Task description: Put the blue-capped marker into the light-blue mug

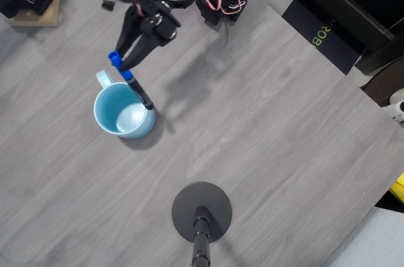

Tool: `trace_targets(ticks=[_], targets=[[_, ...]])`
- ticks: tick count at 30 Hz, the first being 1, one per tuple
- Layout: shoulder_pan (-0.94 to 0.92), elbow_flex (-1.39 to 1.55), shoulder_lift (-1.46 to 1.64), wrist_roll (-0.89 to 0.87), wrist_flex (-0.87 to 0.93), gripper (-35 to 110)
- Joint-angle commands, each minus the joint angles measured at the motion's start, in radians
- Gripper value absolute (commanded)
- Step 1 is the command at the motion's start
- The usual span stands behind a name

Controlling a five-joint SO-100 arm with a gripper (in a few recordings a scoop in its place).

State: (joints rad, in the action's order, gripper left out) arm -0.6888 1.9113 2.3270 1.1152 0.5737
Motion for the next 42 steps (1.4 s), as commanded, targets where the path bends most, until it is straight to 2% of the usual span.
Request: trace_targets(ticks=[1,17,21,25,29,33,37,42], targets=[[-0.017,-0.064,-0.035,0.060,0.003,0],[-0.054,-0.104,-0.121,0.163,0.003,1],[-0.057,-0.046,-0.127,0.233,0.009,13],[-0.052,-0.043,-0.121,0.227,0.043,27],[-0.028,-0.049,-0.103,0.143,0.069,25],[0.034,-0.051,-0.026,-0.057,0.110,1],[0.143,-0.040,0.061,-0.225,0.225,0],[0.290,0.058,0.158,-0.347,0.285,0]])
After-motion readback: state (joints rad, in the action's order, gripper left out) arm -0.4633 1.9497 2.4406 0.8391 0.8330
